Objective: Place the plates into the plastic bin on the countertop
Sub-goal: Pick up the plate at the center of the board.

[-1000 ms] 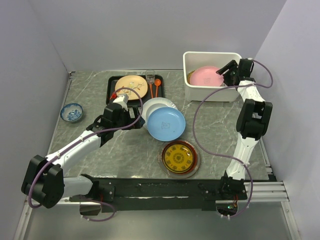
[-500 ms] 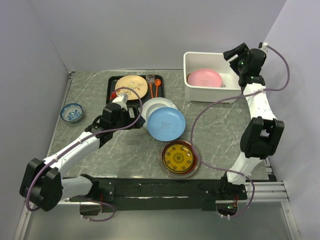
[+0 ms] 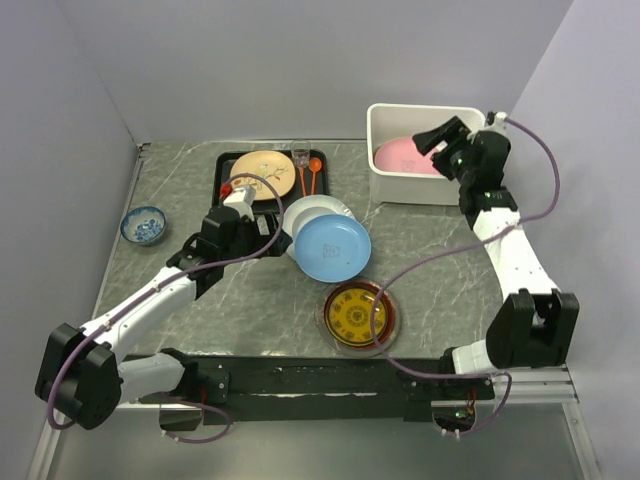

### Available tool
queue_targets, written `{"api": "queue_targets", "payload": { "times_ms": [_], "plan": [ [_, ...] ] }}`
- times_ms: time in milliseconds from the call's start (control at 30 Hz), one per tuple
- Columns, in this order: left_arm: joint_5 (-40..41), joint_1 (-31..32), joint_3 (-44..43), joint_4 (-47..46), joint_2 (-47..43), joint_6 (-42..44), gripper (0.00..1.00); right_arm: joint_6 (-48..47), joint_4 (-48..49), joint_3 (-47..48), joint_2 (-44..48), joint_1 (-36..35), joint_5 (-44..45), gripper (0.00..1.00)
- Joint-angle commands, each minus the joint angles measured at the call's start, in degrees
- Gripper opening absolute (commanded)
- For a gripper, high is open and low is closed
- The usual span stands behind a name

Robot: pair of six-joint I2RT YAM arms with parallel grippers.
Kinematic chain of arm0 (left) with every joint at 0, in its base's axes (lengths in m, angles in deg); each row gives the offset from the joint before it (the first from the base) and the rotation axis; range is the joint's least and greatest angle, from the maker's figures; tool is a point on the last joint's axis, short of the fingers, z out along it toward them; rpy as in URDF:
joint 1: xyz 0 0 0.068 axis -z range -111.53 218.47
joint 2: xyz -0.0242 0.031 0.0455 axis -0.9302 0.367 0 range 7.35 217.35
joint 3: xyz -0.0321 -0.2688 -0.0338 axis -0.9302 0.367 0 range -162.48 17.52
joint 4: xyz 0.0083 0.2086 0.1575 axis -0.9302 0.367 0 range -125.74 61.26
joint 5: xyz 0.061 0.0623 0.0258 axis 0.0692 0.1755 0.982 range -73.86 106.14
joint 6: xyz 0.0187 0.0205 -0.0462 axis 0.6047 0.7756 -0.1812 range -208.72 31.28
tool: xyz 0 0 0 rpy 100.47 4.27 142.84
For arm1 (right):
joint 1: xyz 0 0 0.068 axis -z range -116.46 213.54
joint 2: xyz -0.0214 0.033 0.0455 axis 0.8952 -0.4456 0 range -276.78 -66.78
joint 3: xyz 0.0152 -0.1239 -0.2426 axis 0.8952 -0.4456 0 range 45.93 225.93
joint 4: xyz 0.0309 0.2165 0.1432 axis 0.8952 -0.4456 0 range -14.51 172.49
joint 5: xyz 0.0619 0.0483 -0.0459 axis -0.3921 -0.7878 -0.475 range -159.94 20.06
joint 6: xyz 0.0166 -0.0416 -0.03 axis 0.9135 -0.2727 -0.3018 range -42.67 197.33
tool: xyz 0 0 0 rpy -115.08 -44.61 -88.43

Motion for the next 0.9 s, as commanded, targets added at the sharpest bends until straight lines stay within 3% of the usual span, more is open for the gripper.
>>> {"api": "queue_targets", "payload": {
  "times_ms": [0, 433, 867],
  "plan": [
    [-2.51, 0.53, 0.36, -3.20, 1.15, -0.20, 0.99, -0.61, 3.73, -7.65, 8.56, -2.51, -1.04, 0.86],
    [-3.66, 2.20, -1.40, -7.51, 6.95, -0.64, 0.99, 0.62, 5.92, -28.94, 18.59, -6.90, -6.40, 0.86],
    [-1.28, 2.73, -1.40, -5.05, 5.28, -1.51, 0.99, 0.10, 11.39, -32.56, 8.14, -9.63, -13.08, 0.86]
  ]
}}
